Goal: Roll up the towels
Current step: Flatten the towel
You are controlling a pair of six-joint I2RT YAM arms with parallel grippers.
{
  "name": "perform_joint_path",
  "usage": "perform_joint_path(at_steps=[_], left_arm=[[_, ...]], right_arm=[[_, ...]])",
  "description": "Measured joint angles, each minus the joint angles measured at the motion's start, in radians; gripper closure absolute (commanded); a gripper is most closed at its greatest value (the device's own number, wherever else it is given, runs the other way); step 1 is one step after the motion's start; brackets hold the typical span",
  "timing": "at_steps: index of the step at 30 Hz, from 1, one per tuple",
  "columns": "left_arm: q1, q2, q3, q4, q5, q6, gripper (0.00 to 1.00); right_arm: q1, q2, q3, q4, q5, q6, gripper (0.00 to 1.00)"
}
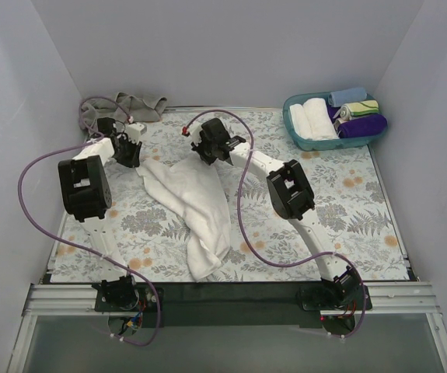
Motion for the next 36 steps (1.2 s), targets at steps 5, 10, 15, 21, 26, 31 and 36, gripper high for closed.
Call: perform_joint_path(at_steps=[5,10,15,21,26,31,36], left_arm=[[-0.028,0.016,0.037,0.005,-0.026,-0.033,1.0],[-0.029,0.002,0.127,-0.027,0.032,-0.084,1.0],[-0.033,-0.1,0.259,-0.047,0.142,-0.142,1.0],[-0.05,-0.338,0.372,-0.018,0.238,-0.175,1.0],[-0.038,-0.577,0.339,0.035,0.296,-0.172,1.0],[-0.037,-0.865,0.152,0.098,0.338,-0.151,1.0],[-0.036,-1.11,0.008,0.116,0.329,-0.134,1.0]], right_arm=[[-0.031,-0.055,-0.049,-0.024,0.021,-0.006,0.99],[-0.119,-0.186,-0.06,-0.074,0.023,0.013,0.99],[-0.218,-0.41,-0.06,-0.084,-0.017,0.058,0.99],[-0.245,-0.686,-0.062,-0.091,-0.047,0.072,0.99],[-0.235,-0.892,-0.109,-0.099,-0.071,0.085,0.99],[-0.218,-1.095,-0.22,-0.127,-0.077,0.092,0.99],[-0.183,-1.292,-0.365,-0.147,-0.098,0.098,0.99]])
